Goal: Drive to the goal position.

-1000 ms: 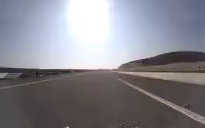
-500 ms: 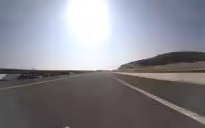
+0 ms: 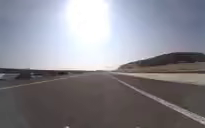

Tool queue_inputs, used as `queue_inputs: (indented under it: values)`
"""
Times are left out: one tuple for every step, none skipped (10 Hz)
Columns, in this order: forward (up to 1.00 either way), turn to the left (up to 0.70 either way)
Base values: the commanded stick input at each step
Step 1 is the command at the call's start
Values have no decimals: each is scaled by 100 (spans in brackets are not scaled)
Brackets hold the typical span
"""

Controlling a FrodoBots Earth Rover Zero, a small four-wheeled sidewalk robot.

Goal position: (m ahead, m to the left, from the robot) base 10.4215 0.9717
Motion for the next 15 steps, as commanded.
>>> queue_inputs:
  values:
    - [100,-7]
    - [100,0]
    - [100,0]
    - [100,0]
    - [100,0]
    - [100,0]
    - [100,0]
    - [100,0]
    - [100,0]
    - [100,0]
    - [100,0]
    - [100,0]
    - [100,0]
    - [100,0]
    - [100,0]
